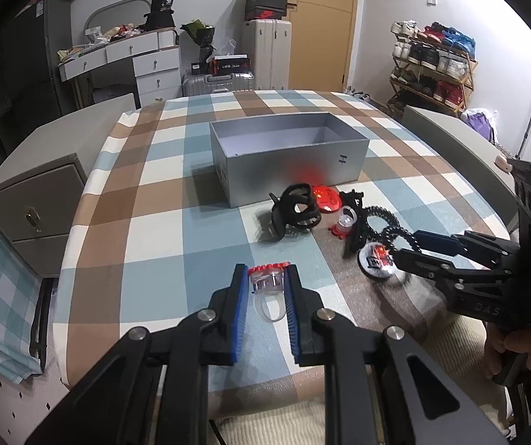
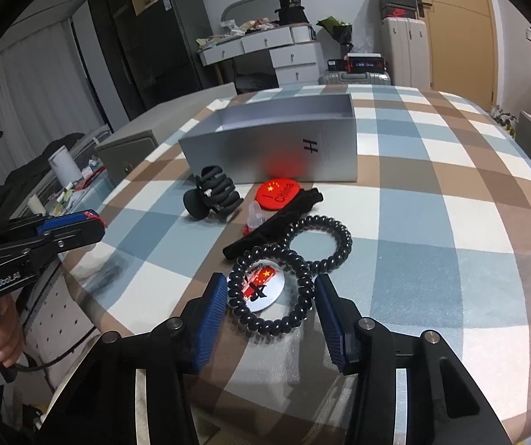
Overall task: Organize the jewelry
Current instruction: 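Grasp the black coiled hair tie with the right tool while the left tool holds the ring, then carry the ring and hair tie into the silver box and open both tools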
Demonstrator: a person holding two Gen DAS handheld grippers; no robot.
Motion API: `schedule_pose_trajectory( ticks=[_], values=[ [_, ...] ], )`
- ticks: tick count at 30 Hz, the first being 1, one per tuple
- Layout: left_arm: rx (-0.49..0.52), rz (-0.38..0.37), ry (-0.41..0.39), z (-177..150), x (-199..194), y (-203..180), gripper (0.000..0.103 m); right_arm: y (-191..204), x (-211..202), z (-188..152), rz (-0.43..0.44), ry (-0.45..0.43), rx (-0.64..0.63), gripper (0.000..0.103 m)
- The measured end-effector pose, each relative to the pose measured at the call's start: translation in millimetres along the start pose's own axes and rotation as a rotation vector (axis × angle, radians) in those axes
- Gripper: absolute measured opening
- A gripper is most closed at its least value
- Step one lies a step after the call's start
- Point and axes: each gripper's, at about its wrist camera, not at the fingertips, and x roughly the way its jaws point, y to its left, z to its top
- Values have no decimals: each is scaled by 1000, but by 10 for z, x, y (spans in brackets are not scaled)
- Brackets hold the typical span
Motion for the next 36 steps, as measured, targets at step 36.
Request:
schedule_pose_trajectory(
  ticks=[36],
  values=[
    [-157,-150,-35,1131,712,202,14,-359,348,1671,295,-55,98,48]
  ],
)
